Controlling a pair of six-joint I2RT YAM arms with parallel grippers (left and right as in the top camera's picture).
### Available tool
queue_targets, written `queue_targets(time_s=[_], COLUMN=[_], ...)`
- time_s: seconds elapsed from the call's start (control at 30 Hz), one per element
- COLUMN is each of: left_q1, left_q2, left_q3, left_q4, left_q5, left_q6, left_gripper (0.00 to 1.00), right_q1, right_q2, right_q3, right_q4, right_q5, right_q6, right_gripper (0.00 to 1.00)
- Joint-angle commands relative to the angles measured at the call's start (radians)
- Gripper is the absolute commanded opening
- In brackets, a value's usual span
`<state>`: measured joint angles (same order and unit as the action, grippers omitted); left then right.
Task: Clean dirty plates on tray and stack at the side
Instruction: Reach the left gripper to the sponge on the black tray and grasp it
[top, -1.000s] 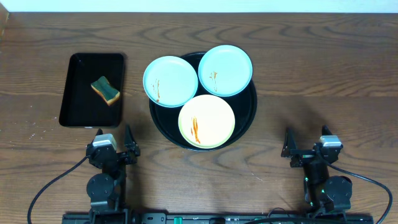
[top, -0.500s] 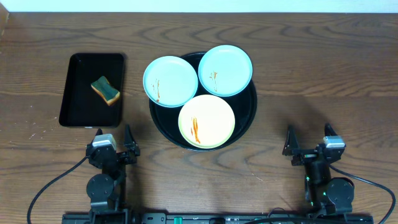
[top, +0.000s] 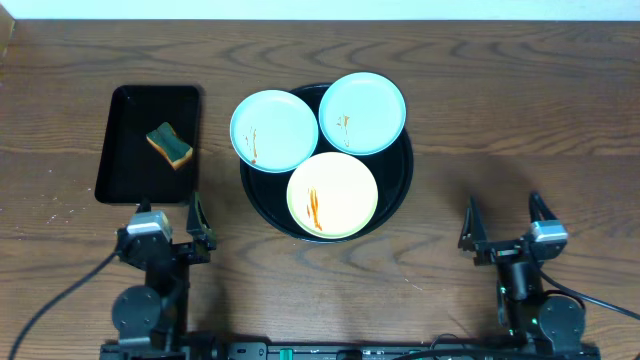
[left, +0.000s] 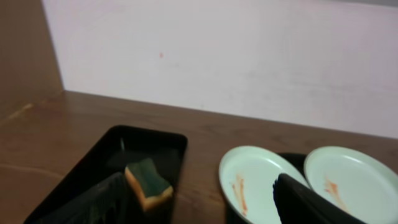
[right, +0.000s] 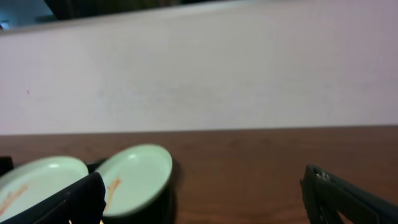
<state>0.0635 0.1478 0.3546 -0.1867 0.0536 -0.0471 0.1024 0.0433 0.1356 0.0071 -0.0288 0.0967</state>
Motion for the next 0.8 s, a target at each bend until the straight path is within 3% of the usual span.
queue_targets(time_s=[0.0,0.3,0.77], left_q1=[-0.004,-0.004,-0.001], left_q2=[0.089,0.36,0.901], left_q3=[0.119,0.434,1.06], left_q4=[-0.043,-0.273,-0.866], left_q5=[0.066,0.096,0.039], left_q6=[0.017,0.001,-0.006], left_gripper=[0.76,0.76,0.76], right_q1=[0.006,0.006,0.006], right_q2=[0.05,0.331,0.944], right_q3=[0.073,0.304,0.883], right_q4=[-0.009,-0.056,-0.473], right_q5=[-0.027,-0.121,-0.368], right_q6=[-0.011,-0.024,-0.024], right_gripper=[0.99,0.99,0.99])
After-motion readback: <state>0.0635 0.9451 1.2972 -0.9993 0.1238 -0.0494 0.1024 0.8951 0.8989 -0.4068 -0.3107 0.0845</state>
